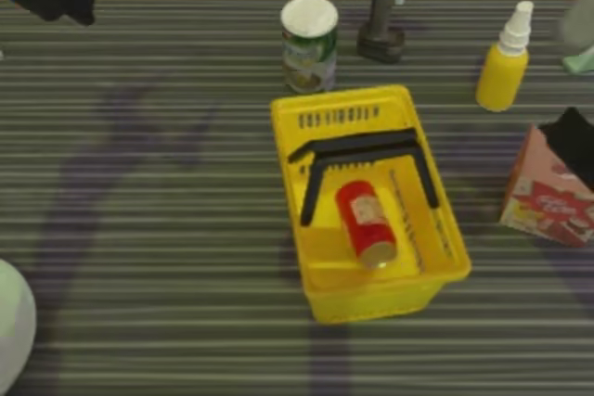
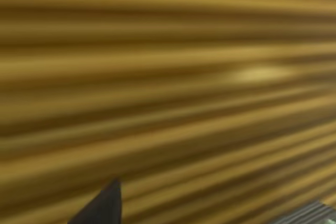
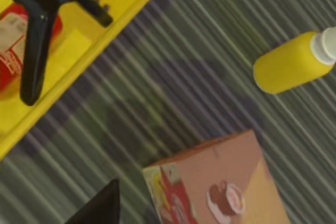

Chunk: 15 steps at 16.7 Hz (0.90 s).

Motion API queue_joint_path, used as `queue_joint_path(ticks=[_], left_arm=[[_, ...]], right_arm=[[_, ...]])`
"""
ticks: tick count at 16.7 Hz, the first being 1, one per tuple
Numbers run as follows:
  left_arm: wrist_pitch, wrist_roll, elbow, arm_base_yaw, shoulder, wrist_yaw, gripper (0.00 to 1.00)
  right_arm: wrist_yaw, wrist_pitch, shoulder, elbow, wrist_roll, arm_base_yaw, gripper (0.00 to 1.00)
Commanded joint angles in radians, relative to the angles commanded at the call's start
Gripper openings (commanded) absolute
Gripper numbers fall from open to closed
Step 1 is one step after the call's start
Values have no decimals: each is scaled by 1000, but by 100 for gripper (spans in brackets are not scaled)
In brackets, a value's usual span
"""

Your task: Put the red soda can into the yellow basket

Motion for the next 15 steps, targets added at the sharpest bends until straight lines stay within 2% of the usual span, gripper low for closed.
queue_joint_path(ticks=[7, 11, 15], left_arm=[[-294, 37, -387, 72, -682, -353, 100], [-435, 77, -590, 94, -943, -501, 100], [-532, 114, -736, 104, -1110, -596, 100]], right_arm=[[0, -385, 590, 565, -277, 175, 100], [0, -551, 843, 805, -395, 251, 100], [0, -655, 1003, 958, -470, 298, 100]])
